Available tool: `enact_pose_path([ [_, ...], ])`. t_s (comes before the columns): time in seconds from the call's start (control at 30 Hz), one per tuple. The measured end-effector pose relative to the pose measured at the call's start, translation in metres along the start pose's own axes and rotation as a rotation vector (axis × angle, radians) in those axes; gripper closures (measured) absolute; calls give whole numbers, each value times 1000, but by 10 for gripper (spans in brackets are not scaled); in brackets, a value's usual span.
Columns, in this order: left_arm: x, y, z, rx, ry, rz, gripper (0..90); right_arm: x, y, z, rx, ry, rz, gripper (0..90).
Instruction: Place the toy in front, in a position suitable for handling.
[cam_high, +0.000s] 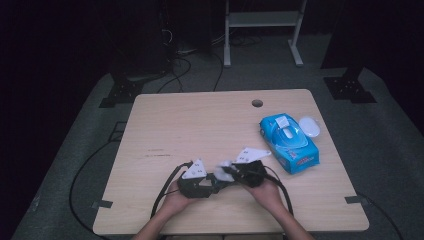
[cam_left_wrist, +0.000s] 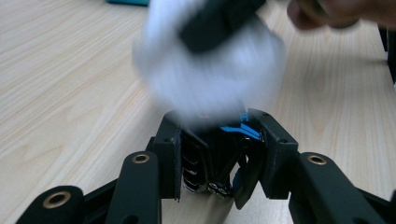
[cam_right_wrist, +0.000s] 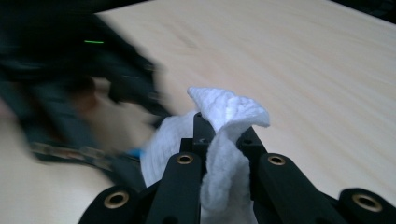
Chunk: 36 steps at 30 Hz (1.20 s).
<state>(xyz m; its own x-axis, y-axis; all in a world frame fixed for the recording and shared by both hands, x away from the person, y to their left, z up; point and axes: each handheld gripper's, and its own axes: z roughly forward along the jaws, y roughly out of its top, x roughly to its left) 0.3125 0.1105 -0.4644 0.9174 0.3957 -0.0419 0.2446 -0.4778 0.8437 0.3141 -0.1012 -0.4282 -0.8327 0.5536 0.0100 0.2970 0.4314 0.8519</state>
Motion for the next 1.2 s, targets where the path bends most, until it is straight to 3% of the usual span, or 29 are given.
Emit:
enact_pose_path([
  [0.07,1,-1,-2,1,-2,-4,582,16,3,9,3,9,-57,823],
  [0.13,1,-2,-4,1,0,3,583,18,5,10,14,24,-72,825],
  [0.23,0,-2,-5,6,4,20,583,3,3,-1,22,-24,-41,825],
  [0.4,1,-3,-5,5,0,17,584,-28,-11,-26,19,-130,53,826],
  [0.47,1,-2,-5,2,2,20,583,-29,-12,-27,12,-126,65,826],
  [0.53,1,-2,-5,6,0,17,583,-23,-11,-23,4,-89,59,825],
  [0.6,1,-2,-5,6,1,20,583,-12,-8,-16,7,-43,15,824],
  [0.67,2,-2,-7,11,9,31,584,-4,-5,-11,29,-53,-40,825],
  [0.73,2,-3,-9,13,9,32,584,-11,-6,-15,29,-71,-20,825],
  [0.83,3,-3,-9,13,8,37,584,-29,-12,-27,43,-147,13,825],
  [0.93,4,-3,-9,16,5,37,584,-38,-16,-35,40,-173,53,825],
  [1.03,5,-3,-9,13,2,26,584,-32,-14,-33,9,-119,60,825],
  [1.1,5,-3,-9,12,1,22,584,-23,-11,-26,19,-89,19,824],
  [1.17,5,-4,-10,15,6,29,584,-21,-10,-23,33,-97,-2,824],
  [1.2,5,-4,-10,15,7,31,584,-25,-11,-25,35,-103,12,824],
])
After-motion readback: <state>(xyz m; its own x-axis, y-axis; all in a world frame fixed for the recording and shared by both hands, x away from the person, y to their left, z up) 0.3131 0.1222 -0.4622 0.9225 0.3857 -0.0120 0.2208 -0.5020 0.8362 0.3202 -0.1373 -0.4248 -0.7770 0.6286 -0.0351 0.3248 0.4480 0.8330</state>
